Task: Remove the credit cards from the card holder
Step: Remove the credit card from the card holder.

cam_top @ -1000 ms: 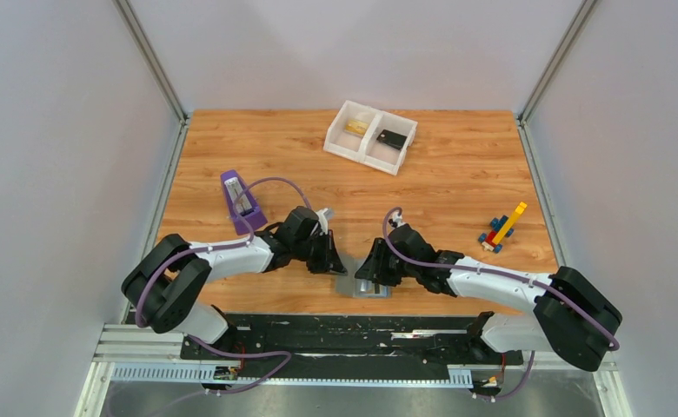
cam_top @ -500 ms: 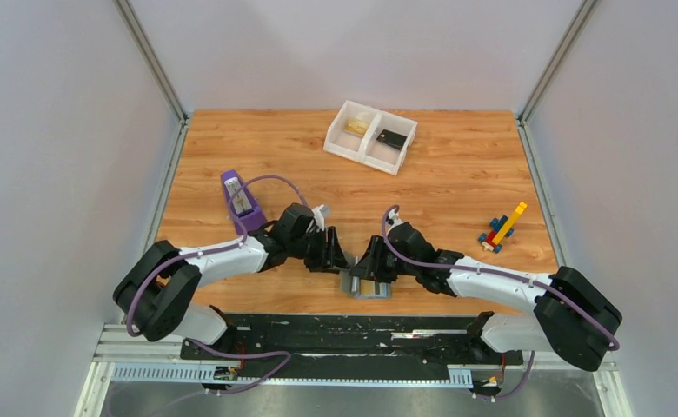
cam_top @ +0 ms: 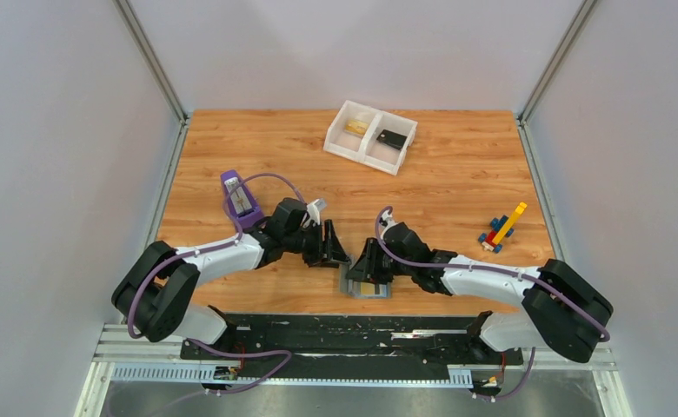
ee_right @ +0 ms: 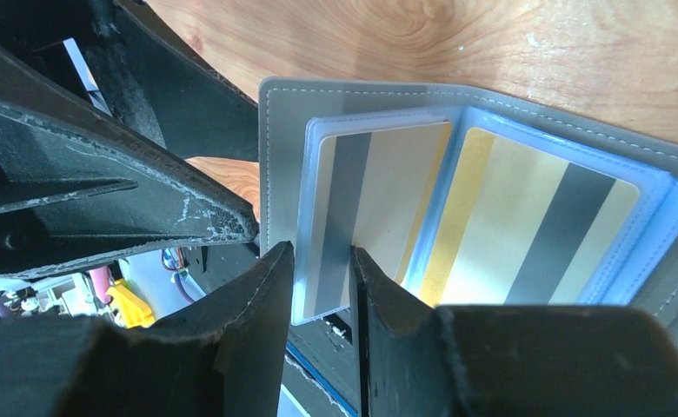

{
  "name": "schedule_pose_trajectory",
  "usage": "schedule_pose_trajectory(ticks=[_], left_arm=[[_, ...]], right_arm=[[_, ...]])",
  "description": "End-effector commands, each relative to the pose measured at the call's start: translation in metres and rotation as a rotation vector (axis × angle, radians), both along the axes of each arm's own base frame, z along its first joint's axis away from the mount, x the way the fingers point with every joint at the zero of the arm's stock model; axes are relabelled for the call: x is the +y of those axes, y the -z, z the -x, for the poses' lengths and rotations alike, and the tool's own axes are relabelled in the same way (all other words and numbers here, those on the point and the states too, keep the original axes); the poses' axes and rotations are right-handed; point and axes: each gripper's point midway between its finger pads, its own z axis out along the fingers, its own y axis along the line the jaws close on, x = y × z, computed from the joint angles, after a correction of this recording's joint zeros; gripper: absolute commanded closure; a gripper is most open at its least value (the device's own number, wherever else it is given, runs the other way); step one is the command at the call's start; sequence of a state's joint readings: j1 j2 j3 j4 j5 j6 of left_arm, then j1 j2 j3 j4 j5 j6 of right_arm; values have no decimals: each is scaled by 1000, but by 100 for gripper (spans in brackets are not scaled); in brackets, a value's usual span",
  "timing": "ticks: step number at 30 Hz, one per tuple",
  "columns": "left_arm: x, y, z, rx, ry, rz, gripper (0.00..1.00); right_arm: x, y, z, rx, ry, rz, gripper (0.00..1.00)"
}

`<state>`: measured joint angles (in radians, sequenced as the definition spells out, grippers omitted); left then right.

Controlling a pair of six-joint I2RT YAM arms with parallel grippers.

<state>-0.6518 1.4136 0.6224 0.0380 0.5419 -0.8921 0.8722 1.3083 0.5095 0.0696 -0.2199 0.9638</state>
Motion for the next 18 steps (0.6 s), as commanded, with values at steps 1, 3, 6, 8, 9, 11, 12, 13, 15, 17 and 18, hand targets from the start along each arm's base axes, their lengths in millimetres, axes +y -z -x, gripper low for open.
schedule_pose_trajectory(ticks=[1,3,6,8,9,11,12,13,15,17,18], left_arm=[[-7,-11,-7,-44,21,38,41],[-7,-9,-7,-45,26,33,43],[-9,-6,-8,-38,40,30,47],[-10,-5,-8,-36,49,31,48],[-10,-4,-7,-35,52,32,49],[-11,-5,-7,-38,59,34,49],[-12,-5,-7,-39,61,34,49],[-11,-5,-8,-40,62,32,48],[-11,-5,-8,-44,63,30,46],[-11,-6,-8,-44,63,30,45],[-11,-6,-8,-46,63,31,44]], right_arm=[[14,-15,-3,-50,-37,-56,70],[14,-15,-3,-50,-39,-55,71],[14,-13,-3,-51,-39,-52,71],[13,-12,-3,-50,-38,-48,72],[13,-11,-3,-49,-38,-45,73],[13,-10,-2,-47,-40,-46,75],[13,-10,-1,-45,-44,-47,76],[14,-11,-1,-45,-49,-53,76],[17,-14,1,-50,-68,-73,72],[20,-18,3,-64,-81,-86,67],[21,-19,3,-69,-84,-89,66]])
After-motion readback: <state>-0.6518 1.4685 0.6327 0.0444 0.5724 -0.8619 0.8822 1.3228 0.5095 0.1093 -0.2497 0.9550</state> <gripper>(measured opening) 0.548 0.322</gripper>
